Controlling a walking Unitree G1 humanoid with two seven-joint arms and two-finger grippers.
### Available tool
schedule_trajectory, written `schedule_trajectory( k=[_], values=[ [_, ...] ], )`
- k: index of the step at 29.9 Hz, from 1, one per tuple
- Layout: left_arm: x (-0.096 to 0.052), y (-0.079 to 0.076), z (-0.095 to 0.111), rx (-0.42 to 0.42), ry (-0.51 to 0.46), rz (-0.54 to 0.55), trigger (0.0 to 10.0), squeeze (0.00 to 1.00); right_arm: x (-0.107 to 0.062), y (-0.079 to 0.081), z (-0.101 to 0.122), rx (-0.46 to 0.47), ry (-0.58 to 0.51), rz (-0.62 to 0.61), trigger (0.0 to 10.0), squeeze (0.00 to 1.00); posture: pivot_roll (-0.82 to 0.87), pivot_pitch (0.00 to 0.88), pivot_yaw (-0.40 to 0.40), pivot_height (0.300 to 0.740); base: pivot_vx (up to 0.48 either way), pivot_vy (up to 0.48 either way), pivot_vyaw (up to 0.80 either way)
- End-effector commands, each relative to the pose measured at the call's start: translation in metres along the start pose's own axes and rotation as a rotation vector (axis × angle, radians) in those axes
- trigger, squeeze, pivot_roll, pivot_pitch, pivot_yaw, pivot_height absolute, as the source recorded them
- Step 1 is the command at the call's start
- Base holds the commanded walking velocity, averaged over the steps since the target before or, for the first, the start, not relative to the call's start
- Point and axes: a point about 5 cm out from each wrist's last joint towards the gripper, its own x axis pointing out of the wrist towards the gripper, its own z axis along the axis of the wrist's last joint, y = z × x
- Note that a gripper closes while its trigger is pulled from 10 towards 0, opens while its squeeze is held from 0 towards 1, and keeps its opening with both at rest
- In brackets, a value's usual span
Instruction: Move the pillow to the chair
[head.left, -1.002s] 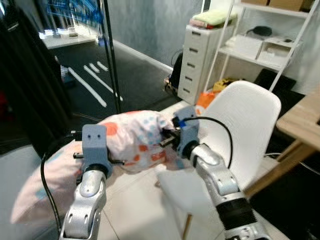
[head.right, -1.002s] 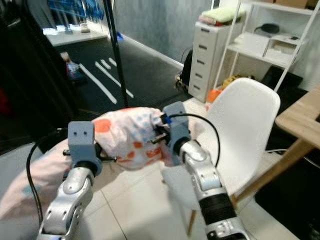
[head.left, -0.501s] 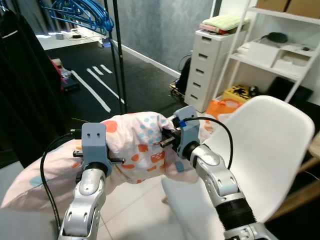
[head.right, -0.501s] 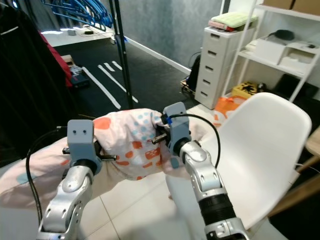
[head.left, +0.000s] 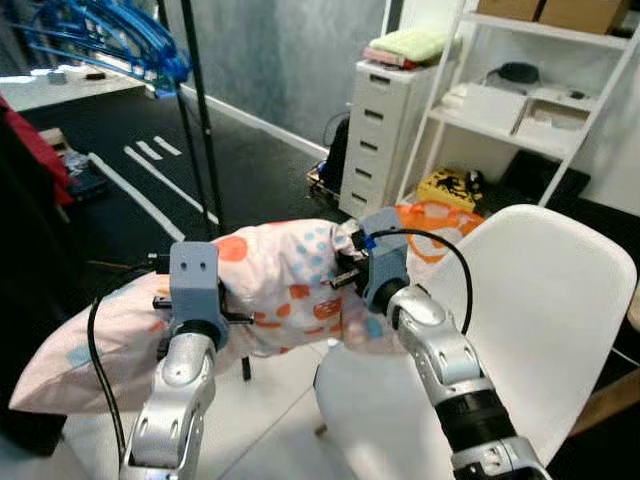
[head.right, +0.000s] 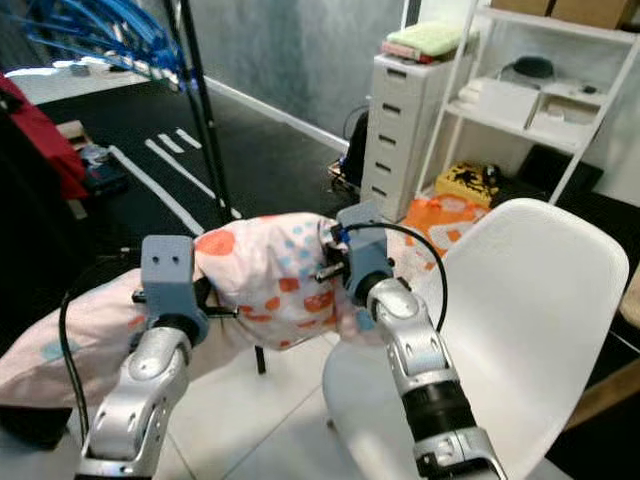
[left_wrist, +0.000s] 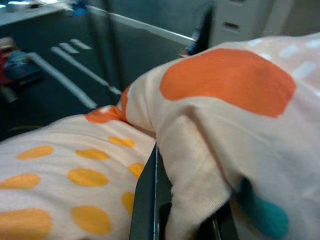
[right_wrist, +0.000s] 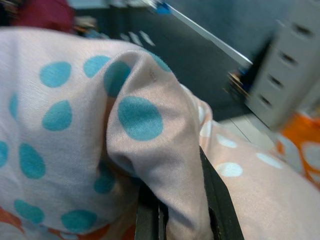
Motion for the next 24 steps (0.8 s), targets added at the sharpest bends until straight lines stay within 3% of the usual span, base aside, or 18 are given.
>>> schedule_trajectory(
  k=[1, 2, 8, 11, 13, 17, 24],
  values=[
    [0.001, -0.012, 0.013, -0.018, -0.07, -0.062, 10.0, 0.0, 0.0, -0.005, 0.001, -0.007, 0.008, -0.022, 10.0, 0.0, -0.21, 0.0, 0.004, 0.74, 0.0, 0.0, -0.74],
    [0.001, -0.014, 0.013, -0.016, -0.071, -0.068, 10.0, 0.0, -0.001, -0.012, -0.002, -0.019, 0.033, -0.062, 10.0, 0.0, -0.21, 0.0, 0.005, 0.74, 0.0, 0.0, -0.73],
    [0.001, -0.015, 0.014, -0.016, -0.077, -0.077, 10.0, 0.0, -0.001, -0.021, -0.005, -0.035, 0.064, -0.115, 10.0, 0.0, -0.22, 0.0, 0.006, 0.74, 0.0, 0.0, -0.73],
    [0.002, -0.018, 0.016, -0.018, -0.088, -0.106, 10.0, 0.0, -0.004, -0.036, -0.011, -0.055, 0.12, -0.2, 10.0, 0.0, -0.22, 0.0, 0.007, 0.74, 0.0, 0.0, -0.73],
    [0.001, -0.021, 0.017, -0.026, -0.099, -0.141, 10.0, 0.0, -0.007, -0.047, -0.012, -0.119, 0.149, -0.272, 10.0, 0.0, -0.22, 0.0, 0.009, 0.74, 0.0, 0.0, -0.73],
    [0.001, -0.023, 0.018, -0.033, -0.105, -0.165, 10.0, 0.0, -0.008, -0.052, -0.012, -0.145, 0.165, -0.308, 10.0, 0.0, -0.22, 0.0, 0.009, 0.74, 0.0, 0.0, -0.72],
    [0.001, -0.035, 0.022, -0.069, -0.123, -0.267, 10.0, 0.0, -0.011, -0.062, -0.019, -0.113, 0.215, -0.374, 10.0, 0.0, -0.22, 0.0, 0.011, 0.74, 0.0, 0.0, -0.71]
  ],
)
